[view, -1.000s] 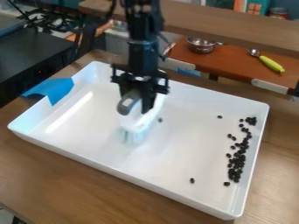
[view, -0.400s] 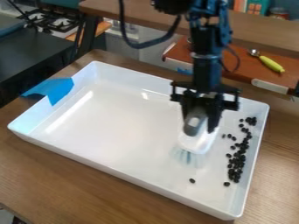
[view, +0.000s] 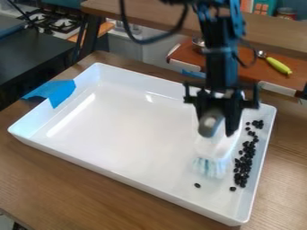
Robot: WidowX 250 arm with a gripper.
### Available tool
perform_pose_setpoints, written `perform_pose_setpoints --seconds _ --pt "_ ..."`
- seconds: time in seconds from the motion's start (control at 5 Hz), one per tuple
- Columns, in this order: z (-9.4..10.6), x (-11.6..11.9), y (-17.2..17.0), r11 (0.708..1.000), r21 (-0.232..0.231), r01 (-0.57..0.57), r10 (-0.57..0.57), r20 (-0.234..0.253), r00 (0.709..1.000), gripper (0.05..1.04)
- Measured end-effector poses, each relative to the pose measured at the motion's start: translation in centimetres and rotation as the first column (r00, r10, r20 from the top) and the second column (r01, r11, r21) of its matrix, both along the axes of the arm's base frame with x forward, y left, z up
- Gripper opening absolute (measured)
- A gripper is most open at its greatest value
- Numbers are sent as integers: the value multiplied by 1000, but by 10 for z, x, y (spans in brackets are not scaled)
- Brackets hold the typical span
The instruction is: Sweep into pile
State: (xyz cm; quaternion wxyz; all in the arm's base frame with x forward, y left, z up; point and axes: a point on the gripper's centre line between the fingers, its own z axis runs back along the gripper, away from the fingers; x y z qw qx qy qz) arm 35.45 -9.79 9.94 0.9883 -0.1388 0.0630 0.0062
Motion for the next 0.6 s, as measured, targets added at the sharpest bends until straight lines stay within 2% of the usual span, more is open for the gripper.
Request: perform_pose_setpoints --seconds 0.2,0.4,0.6 --pt "40 -21 45 999 -36 -23 26 80 996 486" --pt "44 -45 65 999 11 31 -32 121 992 486" --pt "20 -57 73 992 102 78 -91 123 988 486"
